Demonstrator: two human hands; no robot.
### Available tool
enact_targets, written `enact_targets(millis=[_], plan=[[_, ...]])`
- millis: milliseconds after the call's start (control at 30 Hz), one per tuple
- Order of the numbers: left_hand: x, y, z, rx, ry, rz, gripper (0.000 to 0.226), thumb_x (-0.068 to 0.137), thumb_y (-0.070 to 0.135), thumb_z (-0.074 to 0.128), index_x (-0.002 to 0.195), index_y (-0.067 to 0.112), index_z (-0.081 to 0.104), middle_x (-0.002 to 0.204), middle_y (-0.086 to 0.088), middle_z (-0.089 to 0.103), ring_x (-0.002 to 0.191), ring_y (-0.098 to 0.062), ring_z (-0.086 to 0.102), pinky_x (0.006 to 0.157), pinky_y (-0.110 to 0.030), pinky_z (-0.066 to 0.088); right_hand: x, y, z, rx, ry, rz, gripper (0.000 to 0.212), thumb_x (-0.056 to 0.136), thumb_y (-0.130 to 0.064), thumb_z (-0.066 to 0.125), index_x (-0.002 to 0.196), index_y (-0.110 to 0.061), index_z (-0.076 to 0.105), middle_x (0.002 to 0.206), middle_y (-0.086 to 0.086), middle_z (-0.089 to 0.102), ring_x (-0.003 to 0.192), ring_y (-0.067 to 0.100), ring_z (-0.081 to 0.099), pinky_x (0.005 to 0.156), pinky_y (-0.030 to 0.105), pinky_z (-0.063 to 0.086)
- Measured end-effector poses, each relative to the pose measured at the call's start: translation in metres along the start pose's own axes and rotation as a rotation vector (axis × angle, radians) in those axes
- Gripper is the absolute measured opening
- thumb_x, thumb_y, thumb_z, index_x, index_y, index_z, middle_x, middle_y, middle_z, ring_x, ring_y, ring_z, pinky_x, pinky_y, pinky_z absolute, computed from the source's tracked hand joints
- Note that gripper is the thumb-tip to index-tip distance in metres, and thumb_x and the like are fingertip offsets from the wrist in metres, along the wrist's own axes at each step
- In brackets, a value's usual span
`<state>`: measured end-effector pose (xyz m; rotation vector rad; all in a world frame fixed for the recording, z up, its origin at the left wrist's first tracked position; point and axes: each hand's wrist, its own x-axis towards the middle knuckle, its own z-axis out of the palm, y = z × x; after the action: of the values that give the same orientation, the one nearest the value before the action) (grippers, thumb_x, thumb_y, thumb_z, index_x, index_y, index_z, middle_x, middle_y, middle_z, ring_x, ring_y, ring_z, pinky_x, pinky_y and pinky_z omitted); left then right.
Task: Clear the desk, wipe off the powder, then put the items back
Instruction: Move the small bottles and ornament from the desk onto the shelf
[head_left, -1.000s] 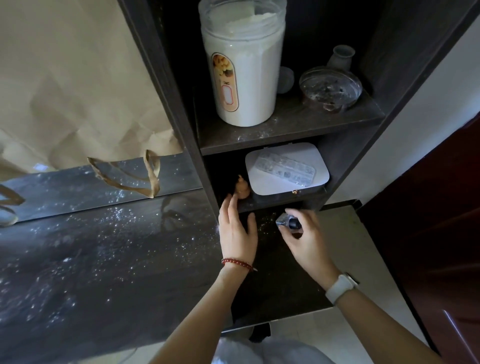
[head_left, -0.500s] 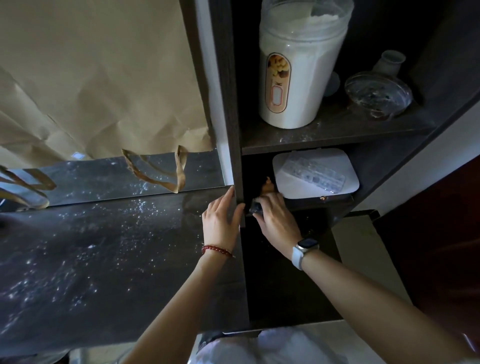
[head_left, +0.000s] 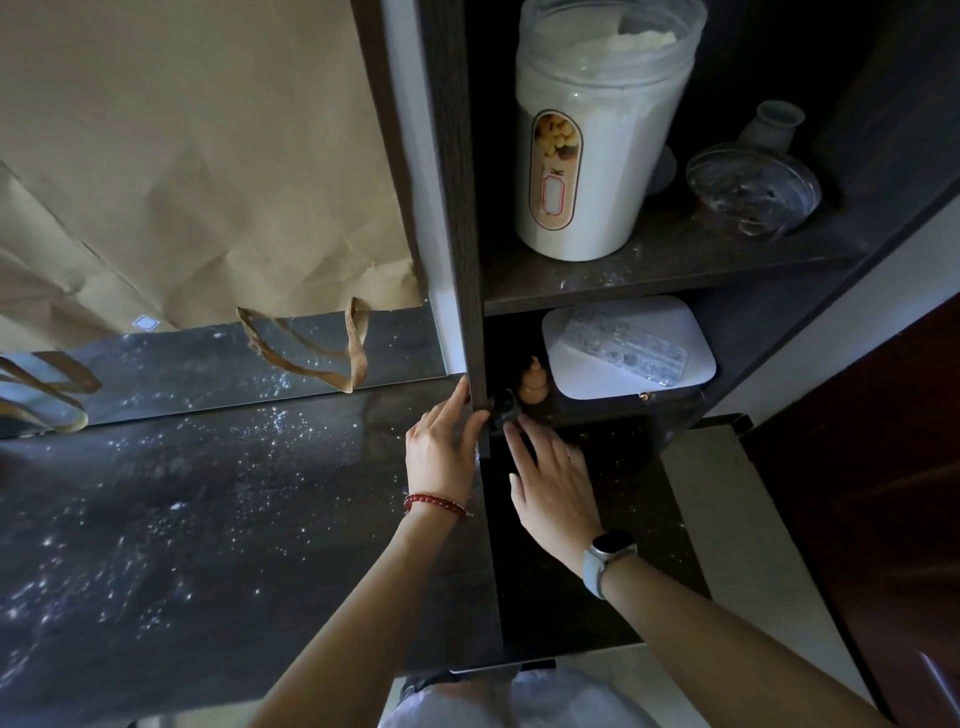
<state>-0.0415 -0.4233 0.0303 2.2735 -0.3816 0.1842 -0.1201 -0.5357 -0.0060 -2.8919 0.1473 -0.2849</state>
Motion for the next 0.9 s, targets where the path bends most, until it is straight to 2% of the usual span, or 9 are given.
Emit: enact_targets(millis=[133,233,333,433,500,567,633,767,900], plan=[[-0.001,0.002,-0.002,0.009,-0.052,-0.054,0.04,0.088,0.023,0.056,0.128,0.019,0.052,0.102,-0.005,0.068,0.096,-0.022,0.059,0.084,-0.026,0.035,0.005,-0.001,-0.003,-0.073,-0.057,0.025,0.064,0.072,-0.023,0.065,0.131,-0.01,0.043,0.133,0.015,0.05,0.115,0.029,0.052,0.087,0.04,0.047],[-0.01,0.001,-0.007,0.038,-0.098,-0.105,0.047,0.088,0.023,0.057,0.132,0.017,0.045,0.117,-0.009,0.061,0.109,-0.027,0.054,0.093,-0.038,0.038,-0.006,-0.006,-0.006,-0.046,-0.051,0.025,0.052,0.08,-0.026,0.045,0.131,-0.012,0.043,0.134,0.015,0.049,0.12,0.029,0.047,0.095,0.044,0.043],[-0.036,-0.014,-0.019,0.229,-0.179,-0.186,0.056,0.088,0.027,0.054,0.139,0.02,0.032,0.144,-0.009,0.036,0.133,-0.027,0.03,0.106,-0.043,0.026,-0.03,-0.016,0.0,0.026,-0.074,-0.05,0.051,0.081,-0.028,0.035,0.13,-0.015,0.042,0.134,0.013,0.05,0.124,0.026,0.039,0.104,0.045,0.036],[-0.076,-0.043,-0.041,0.408,-0.284,-0.298,0.059,0.091,0.031,0.047,0.143,0.025,0.019,0.153,-0.007,0.016,0.142,-0.026,0.008,0.113,-0.047,0.012,-0.051,-0.036,0.012,0.094,-0.136,-0.117,0.051,0.081,-0.028,0.036,0.13,-0.016,0.041,0.135,0.01,0.05,0.127,0.024,0.032,0.106,0.045,0.023],[-0.099,-0.064,-0.063,0.473,-0.34,-0.404,0.06,0.092,0.035,0.041,0.144,0.029,0.012,0.155,-0.004,0.005,0.143,-0.026,-0.001,0.114,-0.051,0.003,-0.057,-0.058,0.019,0.121,-0.185,-0.131,0.052,0.08,-0.029,0.035,0.13,-0.016,0.041,0.134,0.009,0.051,0.128,0.024,0.031,0.107,0.047,0.027],[-0.118,-0.087,-0.088,0.506,-0.359,-0.497,0.06,0.093,0.037,0.039,0.144,0.029,0.009,0.156,-0.003,0.001,0.143,-0.027,-0.004,0.113,-0.053,-0.001,-0.058,-0.088,0.025,0.123,-0.226,-0.153,0.052,0.079,-0.03,0.035,0.129,-0.016,0.042,0.131,0.009,0.054,0.125,0.024,0.034,0.101,0.051,0.037],[-0.132,-0.11,-0.12,0.507,-0.313,-0.567,0.058,0.093,0.038,0.038,0.144,0.029,0.011,0.156,-0.002,0.003,0.143,-0.026,-0.002,0.113,-0.053,0.0,-0.055,-0.125,0.031,0.122,-0.269,-0.191,0.051,0.077,-0.031,0.035,0.125,-0.016,0.047,0.126,0.009,0.058,0.121,0.026,0.04,0.092,0.054,0.043],[-0.155,-0.161,-0.198,0.461,-0.15,-0.663,0.055,0.093,0.035,0.039,0.143,0.025,0.019,0.154,-0.004,0.014,0.142,-0.024,0.008,0.114,-0.048,0.009,-0.044,-0.218,0.047,0.115,-0.344,-0.291,0.049,0.075,-0.031,0.034,0.113,-0.015,0.059,0.112,0.005,0.066,0.108,0.027,0.06,0.083,0.052,0.05],[-0.183,-0.228,-0.285,0.419,-0.031,-0.735,0.052,0.092,0.034,0.042,0.14,0.023,0.026,0.151,-0.004,0.022,0.139,-0.023,0.017,0.111,-0.043,0.017,-0.036,-0.33,0.076,0.209,-0.387,-0.387,0.045,0.077,-0.026,0.037,0.111,-0.009,0.061,0.109,0.009,0.066,0.105,0.031,0.061,0.082,0.051,0.052]])
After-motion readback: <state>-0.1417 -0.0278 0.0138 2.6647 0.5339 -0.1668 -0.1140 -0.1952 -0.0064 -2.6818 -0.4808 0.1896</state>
